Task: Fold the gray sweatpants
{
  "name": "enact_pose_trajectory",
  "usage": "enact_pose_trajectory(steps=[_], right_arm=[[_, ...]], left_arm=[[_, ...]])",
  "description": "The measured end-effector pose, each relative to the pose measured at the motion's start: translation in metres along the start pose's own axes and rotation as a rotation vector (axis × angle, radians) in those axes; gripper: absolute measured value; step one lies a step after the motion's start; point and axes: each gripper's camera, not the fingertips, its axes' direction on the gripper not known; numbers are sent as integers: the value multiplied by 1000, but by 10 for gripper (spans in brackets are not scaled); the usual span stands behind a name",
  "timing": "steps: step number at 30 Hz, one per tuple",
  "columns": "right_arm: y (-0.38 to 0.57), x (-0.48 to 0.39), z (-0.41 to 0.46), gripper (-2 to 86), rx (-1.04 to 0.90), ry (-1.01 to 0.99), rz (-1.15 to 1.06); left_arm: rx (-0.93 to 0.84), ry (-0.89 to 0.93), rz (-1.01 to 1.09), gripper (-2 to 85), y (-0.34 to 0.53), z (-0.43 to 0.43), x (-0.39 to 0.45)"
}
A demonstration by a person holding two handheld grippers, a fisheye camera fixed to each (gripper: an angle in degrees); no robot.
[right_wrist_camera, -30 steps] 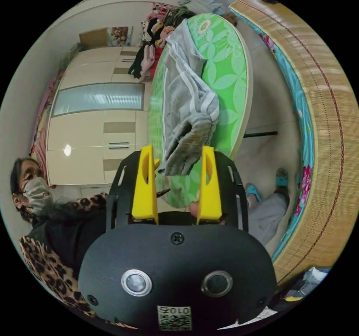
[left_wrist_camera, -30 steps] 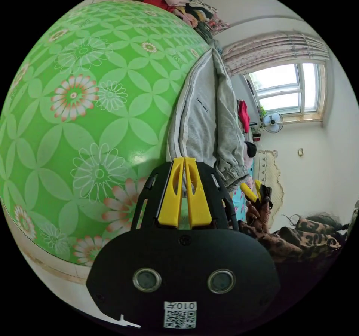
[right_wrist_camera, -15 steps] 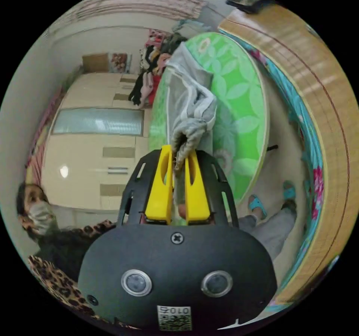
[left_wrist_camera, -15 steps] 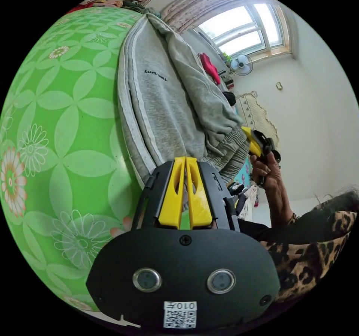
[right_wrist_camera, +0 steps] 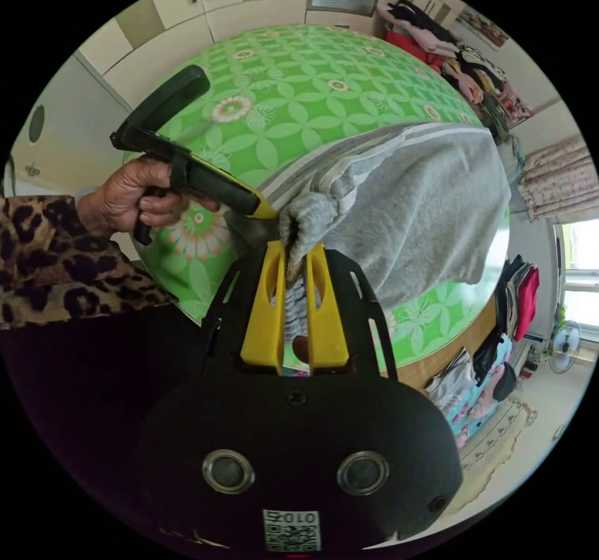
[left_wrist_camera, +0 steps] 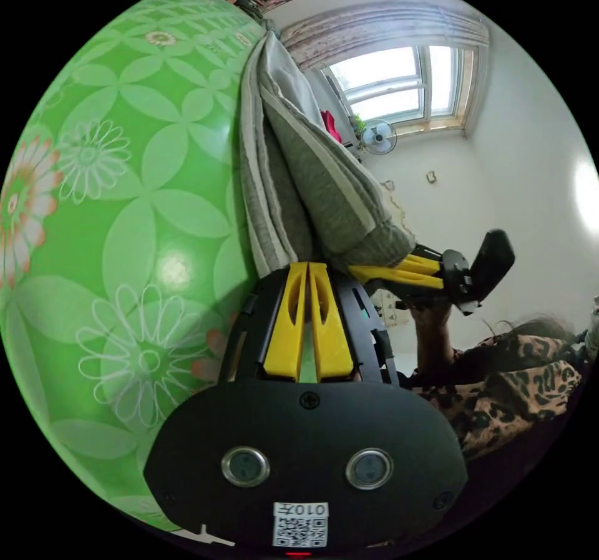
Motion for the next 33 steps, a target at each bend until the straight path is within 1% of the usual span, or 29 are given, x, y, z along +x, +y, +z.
enact_pose_trajectory(steps=[4,7,11,13,16,18,19,20,22,24,25,27,28,29,30,32,33], right_arm=[[-15,-7,-14,45,3,10,-10],[-20,0,-38,46,26,-4,-3],[-33,-10,-56,51,13,61,-63],[-44,-20,-51,56,-3,91,-101],[-65,-40,-20,67,-61,137,-168],[-81,-55,15,79,-154,173,-220],[-82,-59,19,81,-164,189,-237],[-81,-62,19,81,-137,237,-238],[-72,-57,10,76,-66,242,-211],[-55,-25,-4,67,41,75,-113],[-49,-13,-6,66,61,10,-75],[-23,41,-2,56,147,-368,50],[-16,56,4,55,167,-471,87],[1,84,19,54,203,-658,172],[21,108,37,52,234,-799,260],[51,135,64,48,262,-897,394],[66,146,79,47,258,-910,456]], left_arm=[[40,50,-36,-2,10,-14,-9],[47,33,-31,-2,13,-19,-8],[54,65,-43,-2,13,-18,-14],[62,72,-45,-2,13,-18,-15],[70,55,-50,-3,16,-19,-12],[70,87,-61,-3,19,-22,-13],[83,96,-70,-2,22,-27,-13],[94,91,-74,-2,25,-30,-13],[136,80,-79,-2,36,-48,-14],[155,91,-80,-2,42,-58,-12],[167,95,-66,-2,43,-64,-7],[175,84,-32,-2,41,-69,6],[176,78,-2,-2,37,-69,18],[175,83,14,-2,34,-69,24],[177,94,55,-2,27,-68,38],[150,81,154,-2,12,-61,64],[112,43,214,-2,0,-51,79]])
